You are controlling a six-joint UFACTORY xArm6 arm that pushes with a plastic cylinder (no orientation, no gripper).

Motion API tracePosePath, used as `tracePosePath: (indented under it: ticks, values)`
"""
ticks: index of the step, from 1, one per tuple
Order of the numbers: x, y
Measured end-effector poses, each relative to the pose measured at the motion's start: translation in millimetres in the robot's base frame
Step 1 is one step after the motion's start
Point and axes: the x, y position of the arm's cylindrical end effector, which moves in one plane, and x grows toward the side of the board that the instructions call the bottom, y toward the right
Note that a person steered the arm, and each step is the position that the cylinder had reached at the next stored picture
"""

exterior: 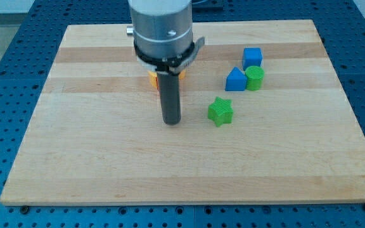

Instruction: Push the green star to the group of blocks

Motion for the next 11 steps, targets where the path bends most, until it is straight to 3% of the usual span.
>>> tracePosePath:
  ticks: [2, 4, 6, 11]
  values:
    - [4.2, 58.0]
    - [-20.2, 119.8]
    - [-59.6, 141.5]
    - [-68.7, 146.8]
